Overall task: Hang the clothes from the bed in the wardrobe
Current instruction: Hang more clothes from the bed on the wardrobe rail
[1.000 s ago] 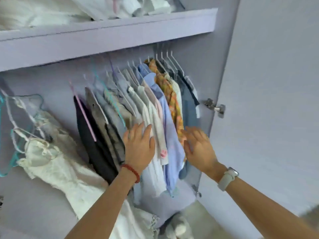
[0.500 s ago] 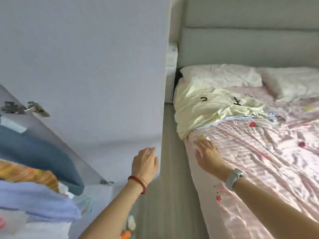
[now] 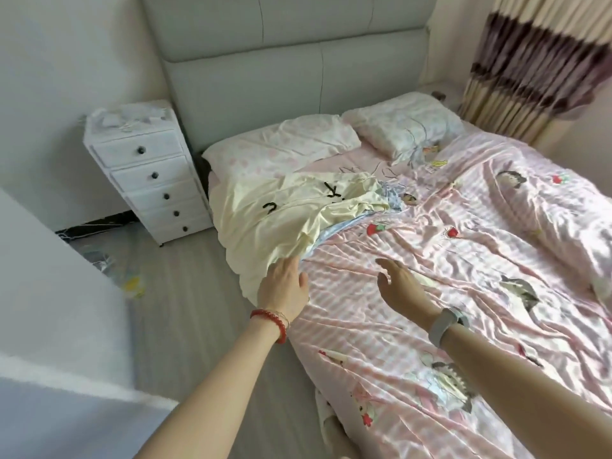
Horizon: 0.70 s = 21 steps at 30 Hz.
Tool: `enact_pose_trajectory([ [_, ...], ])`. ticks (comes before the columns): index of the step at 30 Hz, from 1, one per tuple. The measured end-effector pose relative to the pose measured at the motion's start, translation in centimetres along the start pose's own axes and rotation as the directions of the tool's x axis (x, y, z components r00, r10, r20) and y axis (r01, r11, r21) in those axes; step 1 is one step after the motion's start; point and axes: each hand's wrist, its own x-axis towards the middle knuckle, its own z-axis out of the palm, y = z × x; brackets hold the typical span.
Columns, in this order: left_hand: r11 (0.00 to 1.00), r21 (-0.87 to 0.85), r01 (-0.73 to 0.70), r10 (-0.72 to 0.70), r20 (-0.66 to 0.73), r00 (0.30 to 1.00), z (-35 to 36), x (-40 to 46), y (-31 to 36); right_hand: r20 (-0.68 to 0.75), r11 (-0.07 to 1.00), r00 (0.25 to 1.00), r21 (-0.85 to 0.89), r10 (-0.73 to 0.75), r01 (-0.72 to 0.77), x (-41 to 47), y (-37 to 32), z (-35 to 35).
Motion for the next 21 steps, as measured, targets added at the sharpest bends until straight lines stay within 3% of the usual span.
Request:
enact_pose_trajectory([
  [3,0.999,0.029,0.035,-0.036,0.021,0.999,3.2,8.0,0.3,-0.010,0.998,1.000,0.061,0.028,-0.028,8.3,3.1,0.2],
  [9,0.984,0.118,0.133,-0.155,0.205,0.966,11.4,21.4,1.3,0.016,0.947,0.973,0.227,0.228,-0.226,23.7,10.8,1.1],
  [14,0.965,0.228,0.129,-0.176,0.202,0.963,16.6,29.7,0.9,0.074,0.892,0.930,0.265,0.360,-0.366,33.2,15.9,2.5],
  [19,0.941,0.289,0.178,-0.239,0.193,0.952,20.0,35.3,-0.6,0.164,0.877,0.916,0.269,0.365,-0.398,39.8,18.4,5.4],
  [21,0.948,0.250,0.199,-0.259,0.239,0.936,20.9,36.5,-1.3,0.190,0.779,0.870,0.388,0.455,-0.492,42.0,18.9,6.4],
])
